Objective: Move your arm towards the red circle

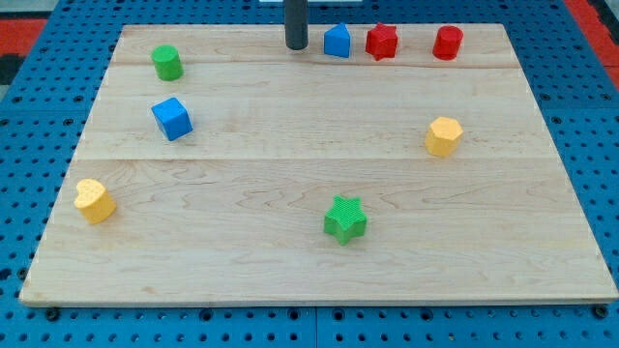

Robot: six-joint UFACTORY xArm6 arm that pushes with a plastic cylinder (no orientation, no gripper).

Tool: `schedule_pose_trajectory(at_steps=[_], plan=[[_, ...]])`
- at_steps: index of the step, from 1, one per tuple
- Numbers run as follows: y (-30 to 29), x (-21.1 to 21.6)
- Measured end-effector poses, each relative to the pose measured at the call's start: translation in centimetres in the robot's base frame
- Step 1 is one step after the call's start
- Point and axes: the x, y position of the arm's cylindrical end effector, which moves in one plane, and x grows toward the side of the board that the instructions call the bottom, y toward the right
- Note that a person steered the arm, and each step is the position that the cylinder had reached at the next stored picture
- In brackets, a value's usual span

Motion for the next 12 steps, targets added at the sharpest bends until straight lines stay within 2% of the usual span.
schedule_pose_trajectory(at_steps=[2, 3, 4, 5, 6, 7, 9, 11, 12], plan=[[3.9, 0.0], [4.0, 0.0], [-1.2, 0.3], [-3.4, 1.6], [-1.3, 4.8], [1.1, 6.0], [11.2, 8.9], [11.5, 8.9], [14.5, 11.0]])
